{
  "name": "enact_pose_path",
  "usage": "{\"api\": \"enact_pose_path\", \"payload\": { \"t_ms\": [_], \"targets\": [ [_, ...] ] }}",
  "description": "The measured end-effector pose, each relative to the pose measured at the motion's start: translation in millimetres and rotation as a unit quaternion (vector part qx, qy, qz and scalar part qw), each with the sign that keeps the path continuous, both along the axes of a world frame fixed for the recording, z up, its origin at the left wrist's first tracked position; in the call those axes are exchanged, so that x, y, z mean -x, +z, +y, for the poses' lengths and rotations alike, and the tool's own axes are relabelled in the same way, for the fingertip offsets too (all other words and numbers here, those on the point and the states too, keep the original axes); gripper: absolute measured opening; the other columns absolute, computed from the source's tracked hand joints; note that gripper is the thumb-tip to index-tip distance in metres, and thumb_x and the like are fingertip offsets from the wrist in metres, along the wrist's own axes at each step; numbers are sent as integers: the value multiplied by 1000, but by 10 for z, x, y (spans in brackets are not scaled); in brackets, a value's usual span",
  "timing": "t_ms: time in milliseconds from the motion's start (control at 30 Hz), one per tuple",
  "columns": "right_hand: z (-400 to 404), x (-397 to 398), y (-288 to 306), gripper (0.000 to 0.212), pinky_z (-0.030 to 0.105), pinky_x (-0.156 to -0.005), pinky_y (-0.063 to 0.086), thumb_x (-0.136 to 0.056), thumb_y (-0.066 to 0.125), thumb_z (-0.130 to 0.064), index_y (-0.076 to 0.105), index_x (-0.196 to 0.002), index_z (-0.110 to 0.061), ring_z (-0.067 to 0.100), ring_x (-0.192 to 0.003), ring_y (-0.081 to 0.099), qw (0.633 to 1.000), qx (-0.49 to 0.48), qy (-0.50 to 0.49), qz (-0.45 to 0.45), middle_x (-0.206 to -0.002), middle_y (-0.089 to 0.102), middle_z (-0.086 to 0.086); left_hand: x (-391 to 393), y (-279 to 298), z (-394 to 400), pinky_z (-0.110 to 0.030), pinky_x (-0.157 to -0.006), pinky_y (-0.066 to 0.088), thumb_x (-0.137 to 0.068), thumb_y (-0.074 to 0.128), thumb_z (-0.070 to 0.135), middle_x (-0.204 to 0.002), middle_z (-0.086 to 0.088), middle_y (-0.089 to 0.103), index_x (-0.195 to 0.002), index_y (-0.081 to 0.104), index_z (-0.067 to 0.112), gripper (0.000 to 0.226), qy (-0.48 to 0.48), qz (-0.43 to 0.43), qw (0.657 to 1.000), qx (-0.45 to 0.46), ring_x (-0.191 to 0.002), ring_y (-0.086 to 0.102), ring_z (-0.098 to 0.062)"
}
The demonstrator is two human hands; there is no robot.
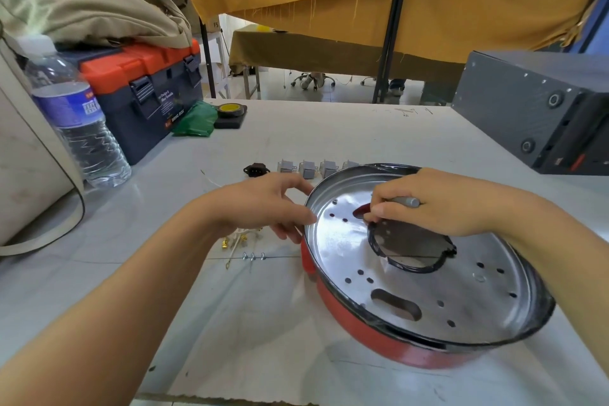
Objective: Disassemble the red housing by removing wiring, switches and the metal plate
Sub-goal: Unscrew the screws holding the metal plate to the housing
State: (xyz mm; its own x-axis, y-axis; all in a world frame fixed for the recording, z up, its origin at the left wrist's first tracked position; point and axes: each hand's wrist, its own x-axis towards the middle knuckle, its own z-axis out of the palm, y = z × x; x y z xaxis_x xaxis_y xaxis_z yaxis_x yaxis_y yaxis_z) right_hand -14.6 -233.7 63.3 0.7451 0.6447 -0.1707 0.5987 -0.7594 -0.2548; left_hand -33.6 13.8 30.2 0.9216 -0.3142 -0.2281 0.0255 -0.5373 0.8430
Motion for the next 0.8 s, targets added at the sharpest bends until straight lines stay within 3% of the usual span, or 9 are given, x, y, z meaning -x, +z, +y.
{"api": "enact_pose_path", "payload": {
  "t_ms": [100,167,234,334,401,467,534,634,801],
  "targets": [
    [17,-23,25,21,25,-81,47,-97,41,-45,60,-91,-39,2,-87,57,1000,-10,5,24,-93,63,-20,1,11,3,-16,-59,52,-86,65,29,-75,2,74,-116,51,29,33,-9,5,1000,-12,-70,71,-13],
    [21,-50,38,19,24,-87,46,-98,44,-40,62,-95,-36,0,-95,60,997,-42,6,57,-99,67,-20,-26,-45,-24,-14,-54,49,-88,61,38,-68,4,72,-114,55,29,29,11,-17,999,-31,-64,69,-10],
    [41,-91,43,18,13,-82,46,-99,45,-31,63,-98,-26,-4,-94,65,986,-123,-16,115,-97,73,-17,-69,-133,-63,-11,-54,46,-87,60,43,-63,10,69,-111,58,32,26,48,-64,996,-44,-59,64,-1],
    [110,-157,53,23,4,-72,47,-102,40,-20,62,-101,-11,6,-90,71,958,-219,-61,176,-92,76,-8,-110,-244,-128,-8,-59,45,-92,56,27,-73,13,70,-123,54,30,31,81,-113,988,63,-67,63,4],
    [157,-199,64,27,9,-78,50,-103,37,-20,60,-104,-7,11,-90,72,944,-253,-75,196,-90,76,-2,-102,-280,-154,-13,-61,47,-94,51,17,-82,-2,73,-121,55,32,31,76,-126,981,127,-69,64,-5],
    [204,-224,84,30,15,-79,51,-103,36,-25,60,-105,-6,15,-85,73,941,-264,-77,197,-88,76,2,-89,-295,-168,-22,-65,52,-95,48,14,-90,-19,70,-116,58,33,31,65,-147,979,125,-72,65,-19],
    [269,-243,100,36,19,-74,54,-102,37,-34,62,-102,-8,19,-73,72,941,-269,-66,193,-81,75,8,-90,-314,-166,-30,-73,52,-94,47,13,-90,-21,69,-113,61,32,31,63,-170,978,104,-77,64,-30],
    [382,-286,75,47,23,-60,55,-98,40,-45,70,-90,-9,16,-51,58,931,-309,-77,180,-64,67,10,-83,-337,-162,-24,-63,46,-92,47,13,-82,-25,66,-107,64,33,31,68,-193,974,93,-68,57,-29],
    [498,-321,-82,49,19,-49,48,-99,44,-39,72,-74,-7,11,-42,45,897,-397,-120,150,-50,56,4,-66,-364,-163,-18,-51,35,-91,46,14,-70,-27,57,-101,66,33,29,87,-223,967,86,-52,40,-11]
  ]
}}
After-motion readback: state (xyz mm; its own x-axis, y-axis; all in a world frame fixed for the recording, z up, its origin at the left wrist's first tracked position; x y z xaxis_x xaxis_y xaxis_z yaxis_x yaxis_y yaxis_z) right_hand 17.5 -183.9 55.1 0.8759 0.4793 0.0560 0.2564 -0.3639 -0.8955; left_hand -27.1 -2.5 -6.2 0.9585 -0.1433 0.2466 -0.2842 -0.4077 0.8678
